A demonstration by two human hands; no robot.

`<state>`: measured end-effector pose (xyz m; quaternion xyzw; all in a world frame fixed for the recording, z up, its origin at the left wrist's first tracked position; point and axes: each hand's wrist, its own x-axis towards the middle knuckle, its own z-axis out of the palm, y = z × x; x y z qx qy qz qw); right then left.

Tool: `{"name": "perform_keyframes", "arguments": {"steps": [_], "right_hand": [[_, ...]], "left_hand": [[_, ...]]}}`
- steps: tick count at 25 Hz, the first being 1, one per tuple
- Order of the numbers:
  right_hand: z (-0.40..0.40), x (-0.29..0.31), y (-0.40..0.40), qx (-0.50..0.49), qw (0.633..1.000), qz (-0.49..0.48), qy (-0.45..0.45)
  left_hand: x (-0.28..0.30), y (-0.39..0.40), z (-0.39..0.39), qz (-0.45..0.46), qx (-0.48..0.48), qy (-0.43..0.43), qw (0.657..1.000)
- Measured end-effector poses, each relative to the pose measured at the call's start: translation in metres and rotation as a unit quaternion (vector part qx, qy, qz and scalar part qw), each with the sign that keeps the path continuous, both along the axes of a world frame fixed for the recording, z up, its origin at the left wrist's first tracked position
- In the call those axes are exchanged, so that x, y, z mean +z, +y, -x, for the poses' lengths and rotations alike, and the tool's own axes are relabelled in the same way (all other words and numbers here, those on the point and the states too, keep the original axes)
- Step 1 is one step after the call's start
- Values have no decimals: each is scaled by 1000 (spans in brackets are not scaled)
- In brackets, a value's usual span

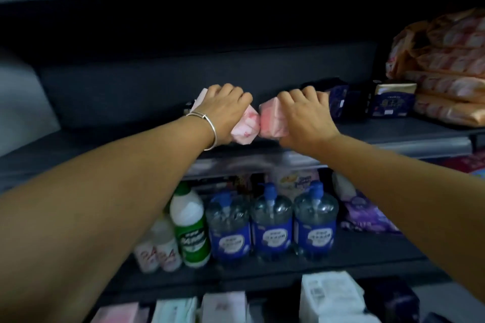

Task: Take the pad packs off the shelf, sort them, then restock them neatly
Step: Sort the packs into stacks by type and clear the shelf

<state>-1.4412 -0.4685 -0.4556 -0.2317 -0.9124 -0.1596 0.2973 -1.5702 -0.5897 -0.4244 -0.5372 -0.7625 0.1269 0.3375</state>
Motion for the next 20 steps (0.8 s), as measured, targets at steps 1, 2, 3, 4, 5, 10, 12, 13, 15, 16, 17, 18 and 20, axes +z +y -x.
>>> {"name": "perform_keyframes", "arguments": {"steps": [1,2,3,4,5,10,12,13,15,16,17,18,20], "right_hand": [[-6,-3,-17,7,1000,16,2],[-11,-8,-35,15,999,30,2],[-17,-14,-58,22,999,40,-2],[-21,-20,-80,29,998,50,-9],[-26,-27,-104,37,997,64,-16],[-30,-75,-192,76,975,189,-86],[-23,-106,-213,89,966,213,-114],[-21,-122,-222,92,961,228,-123],[-16,-150,-238,103,949,260,-143],[-12,-161,-244,110,943,274,-151],[-9,-169,-250,115,938,287,-156],[-3,-177,-256,117,932,303,-159],[13,-194,-270,123,918,343,-158]], "left_hand": [[-3,-20,-5,4,-2,-3,1000],[-6,-40,-10,6,-7,-6,1000],[-12,-65,-16,10,-7,-14,1000],[-17,-89,-22,18,-3,-25,1000],[-23,-113,-27,29,6,-43,999],[-65,-204,-43,79,69,-159,982],[-93,-233,-42,104,100,-203,969],[-108,-245,-43,120,115,-213,963],[-137,-267,-45,144,140,-236,951],[-150,-278,-45,153,151,-248,945],[-163,-288,-44,164,163,-255,939],[-176,-298,-41,178,174,-259,934],[-204,-318,-30,202,189,-268,923]]}}
